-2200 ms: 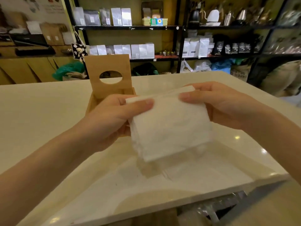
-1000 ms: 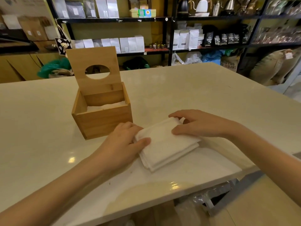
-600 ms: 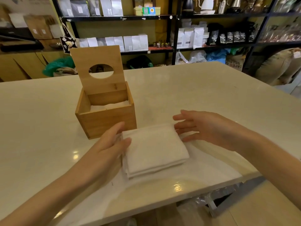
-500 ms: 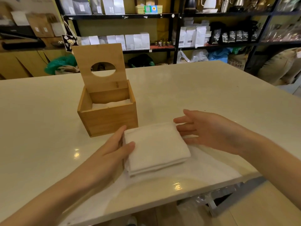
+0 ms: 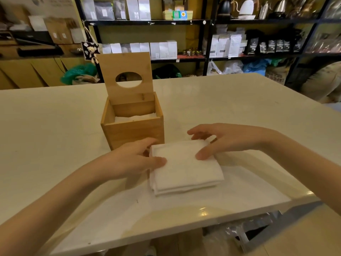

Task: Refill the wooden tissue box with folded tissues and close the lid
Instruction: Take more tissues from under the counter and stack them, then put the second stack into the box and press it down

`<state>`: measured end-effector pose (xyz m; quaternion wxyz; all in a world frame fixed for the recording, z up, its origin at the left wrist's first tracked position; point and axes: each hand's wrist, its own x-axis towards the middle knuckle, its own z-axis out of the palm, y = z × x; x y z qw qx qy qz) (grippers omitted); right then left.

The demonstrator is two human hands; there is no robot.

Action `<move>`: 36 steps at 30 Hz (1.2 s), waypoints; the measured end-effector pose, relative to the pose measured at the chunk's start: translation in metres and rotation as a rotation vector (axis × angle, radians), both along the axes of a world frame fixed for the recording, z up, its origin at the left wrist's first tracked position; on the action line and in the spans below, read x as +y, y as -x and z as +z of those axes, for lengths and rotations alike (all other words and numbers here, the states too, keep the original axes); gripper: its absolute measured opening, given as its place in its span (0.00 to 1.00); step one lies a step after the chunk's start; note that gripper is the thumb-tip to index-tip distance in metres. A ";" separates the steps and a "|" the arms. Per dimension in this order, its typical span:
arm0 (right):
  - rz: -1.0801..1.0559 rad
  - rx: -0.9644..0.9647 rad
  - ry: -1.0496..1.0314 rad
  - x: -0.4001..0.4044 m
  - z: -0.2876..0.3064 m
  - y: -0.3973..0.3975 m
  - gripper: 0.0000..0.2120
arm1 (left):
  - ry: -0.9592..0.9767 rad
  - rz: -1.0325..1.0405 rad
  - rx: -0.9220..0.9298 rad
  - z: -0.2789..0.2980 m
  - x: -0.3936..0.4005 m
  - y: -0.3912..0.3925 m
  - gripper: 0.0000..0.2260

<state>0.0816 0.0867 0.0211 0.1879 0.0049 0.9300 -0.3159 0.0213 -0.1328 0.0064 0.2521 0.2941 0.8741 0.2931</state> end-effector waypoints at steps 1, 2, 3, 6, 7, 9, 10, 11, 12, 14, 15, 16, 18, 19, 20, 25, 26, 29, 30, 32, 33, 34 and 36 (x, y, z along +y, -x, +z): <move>0.031 -0.013 -0.050 -0.001 0.001 0.004 0.32 | 0.021 -0.012 0.014 0.001 0.003 0.002 0.24; 0.055 -0.030 -0.090 -0.002 0.002 0.007 0.32 | 0.040 -0.019 0.035 0.000 0.005 0.004 0.24; 0.071 -0.047 -0.113 -0.004 0.003 0.010 0.32 | 0.055 -0.026 0.045 0.000 0.007 0.006 0.22; 0.080 -0.092 -0.115 -0.009 0.006 0.016 0.29 | 0.076 -0.064 -0.023 0.000 0.011 0.009 0.18; 0.085 -0.099 -0.108 -0.010 0.007 0.018 0.27 | 0.080 -0.073 -0.050 0.000 0.012 0.010 0.18; 0.090 -0.097 -0.106 -0.010 0.007 0.020 0.23 | 0.079 -0.081 -0.086 0.001 0.013 0.013 0.17; 0.090 -0.099 -0.110 -0.010 0.008 0.020 0.21 | 0.079 -0.084 -0.098 0.001 0.013 0.014 0.17; 0.090 -0.103 -0.119 -0.009 0.008 0.021 0.19 | 0.083 -0.086 -0.108 0.001 0.014 0.016 0.16; 0.091 -0.109 -0.127 -0.008 0.007 0.021 0.17 | 0.086 -0.089 -0.116 0.002 0.014 0.016 0.16; 0.097 -0.109 -0.125 -0.006 0.006 0.021 0.17 | 0.085 -0.095 -0.125 0.002 0.013 0.017 0.15; 0.101 -0.100 -0.112 -0.005 0.006 0.021 0.17 | 0.074 -0.094 -0.130 0.002 0.013 0.017 0.15; 0.106 -0.088 -0.093 -0.004 0.007 0.020 0.17 | 0.055 -0.086 -0.134 0.002 0.012 0.017 0.14; 0.125 -0.055 -0.034 -0.002 0.009 0.018 0.17 | -0.002 -0.064 -0.138 0.002 0.009 0.015 0.14; 0.142 -0.035 -0.003 -0.001 0.011 0.018 0.18 | -0.035 -0.049 -0.141 0.004 0.007 0.014 0.14; 0.157 -0.013 0.028 -0.001 0.013 0.017 0.18 | -0.077 -0.028 -0.144 0.006 0.005 0.012 0.15; 0.132 0.103 0.230 0.002 0.037 0.018 0.16 | -0.401 0.108 -0.197 0.029 -0.010 0.008 0.22; 0.121 0.123 0.282 0.002 0.044 0.019 0.17 | -0.463 0.127 -0.210 0.036 -0.014 0.008 0.22; 0.050 0.167 0.459 -0.005 0.061 0.028 0.19 | -0.607 0.194 -0.235 0.052 -0.026 0.017 0.19; 0.007 0.163 0.520 -0.007 0.064 0.033 0.21 | -0.635 0.221 -0.231 0.056 -0.030 0.022 0.18; -0.061 0.140 0.595 -0.014 0.067 0.046 0.24 | -0.655 0.270 -0.209 0.062 -0.037 0.034 0.21; -0.090 0.129 0.620 -0.018 0.066 0.053 0.24 | -0.653 0.298 -0.193 0.063 -0.039 0.040 0.22; -0.119 0.117 0.642 -0.021 0.064 0.061 0.24 | -0.640 0.325 -0.178 0.064 -0.041 0.046 0.22; -0.167 0.082 0.660 -0.026 0.060 0.076 0.21 | -0.624 0.370 -0.183 0.066 -0.043 0.056 0.17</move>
